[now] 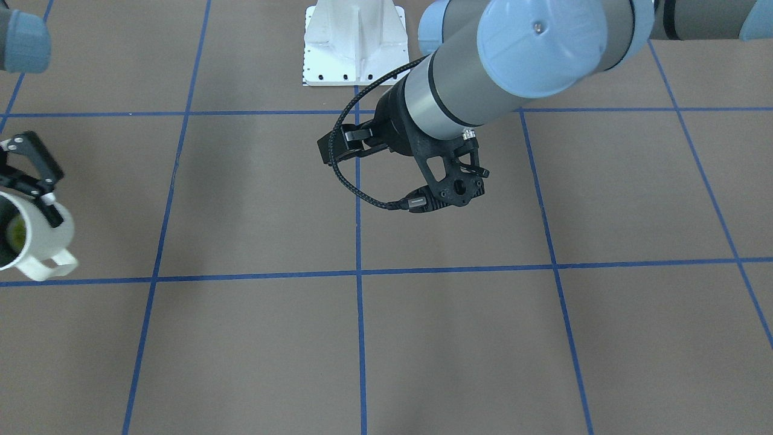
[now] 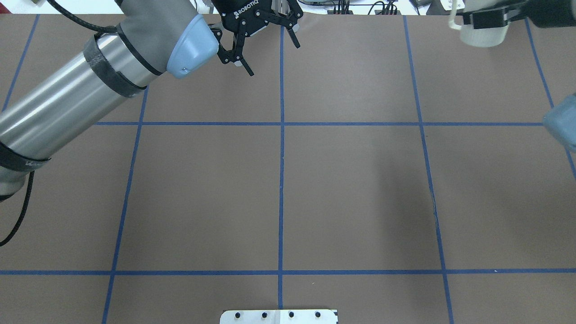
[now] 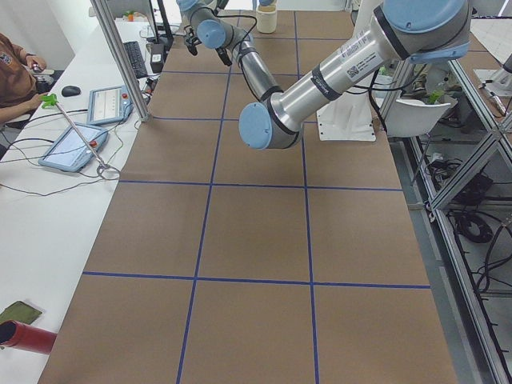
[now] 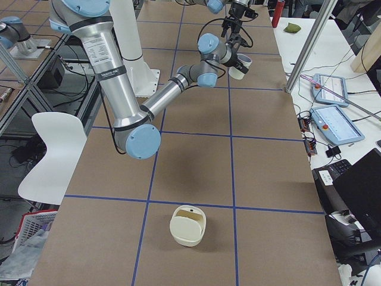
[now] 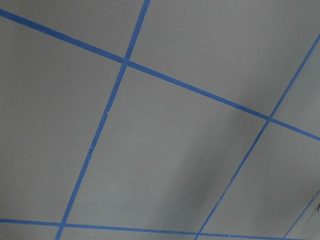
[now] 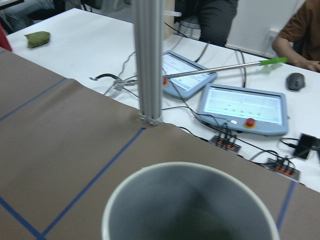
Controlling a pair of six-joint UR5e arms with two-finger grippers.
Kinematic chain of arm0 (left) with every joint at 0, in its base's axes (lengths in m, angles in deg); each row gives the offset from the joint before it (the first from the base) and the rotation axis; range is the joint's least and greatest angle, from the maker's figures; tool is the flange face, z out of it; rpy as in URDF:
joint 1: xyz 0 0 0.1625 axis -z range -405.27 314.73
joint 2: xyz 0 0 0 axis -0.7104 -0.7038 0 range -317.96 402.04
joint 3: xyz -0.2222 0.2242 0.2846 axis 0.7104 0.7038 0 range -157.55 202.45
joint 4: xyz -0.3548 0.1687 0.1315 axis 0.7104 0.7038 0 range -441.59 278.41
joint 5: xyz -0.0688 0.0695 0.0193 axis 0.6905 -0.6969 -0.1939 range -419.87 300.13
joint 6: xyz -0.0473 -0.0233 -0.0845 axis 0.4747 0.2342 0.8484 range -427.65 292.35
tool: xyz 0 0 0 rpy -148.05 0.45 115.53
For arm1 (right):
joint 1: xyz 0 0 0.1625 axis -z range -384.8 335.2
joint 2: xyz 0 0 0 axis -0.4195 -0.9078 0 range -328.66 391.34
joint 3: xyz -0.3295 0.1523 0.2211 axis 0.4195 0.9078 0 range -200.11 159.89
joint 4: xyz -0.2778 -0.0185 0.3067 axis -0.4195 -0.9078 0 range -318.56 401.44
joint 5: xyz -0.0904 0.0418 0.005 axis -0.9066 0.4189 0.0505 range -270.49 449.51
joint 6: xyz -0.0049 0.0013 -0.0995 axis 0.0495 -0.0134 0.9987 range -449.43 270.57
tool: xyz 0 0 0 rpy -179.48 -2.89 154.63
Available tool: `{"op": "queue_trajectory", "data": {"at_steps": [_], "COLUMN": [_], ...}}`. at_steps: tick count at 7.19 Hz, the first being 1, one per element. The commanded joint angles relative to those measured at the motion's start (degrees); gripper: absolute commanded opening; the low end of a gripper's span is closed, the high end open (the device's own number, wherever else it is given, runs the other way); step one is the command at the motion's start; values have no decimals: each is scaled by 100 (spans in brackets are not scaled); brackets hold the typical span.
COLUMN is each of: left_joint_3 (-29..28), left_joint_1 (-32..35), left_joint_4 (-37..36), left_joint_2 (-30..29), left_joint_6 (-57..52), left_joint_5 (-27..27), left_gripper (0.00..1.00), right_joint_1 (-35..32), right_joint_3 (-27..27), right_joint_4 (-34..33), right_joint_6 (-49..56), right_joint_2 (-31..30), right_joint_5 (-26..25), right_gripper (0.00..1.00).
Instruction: Left arm hands cup to right arm to dump lemon
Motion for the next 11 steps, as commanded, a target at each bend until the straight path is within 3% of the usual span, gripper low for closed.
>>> {"op": "queue_trajectory", "data": {"at_steps": [1, 3, 5, 7, 9, 11], "left_joint_3": [28, 151, 178, 222, 222, 222], "left_joint_1": [73, 82, 100, 109, 205, 206], "left_joint_4": [-12, -56, -56, -65, -56, -56], "left_joint_2": [7, 15, 59, 68, 95, 103], "left_joint_6": [-1, -1, -1, 8, 0, -1], "left_joint_5": [-5, -5, -23, -49, -58, -58], "left_gripper": [100, 100, 100, 100, 100, 100], "right_joint_1": [-673, -1033, -1656, -2062, -2072, -2072], "right_joint_3": [-1, 69, 470, 1349, 2409, 2732], "right_joint_4": [998, 2125, 3136, 4375, 6234, 7075], "right_joint_6": [-17, -567, -1106, -1840, -3308, -4422], "right_joint_2": [-1353, -2323, -2792, -2811, -2793, -2846], "right_joint_5": [90, 307, 1070, 1591, 1619, 1724], "right_gripper": [0, 0, 0, 0, 0, 0]}}
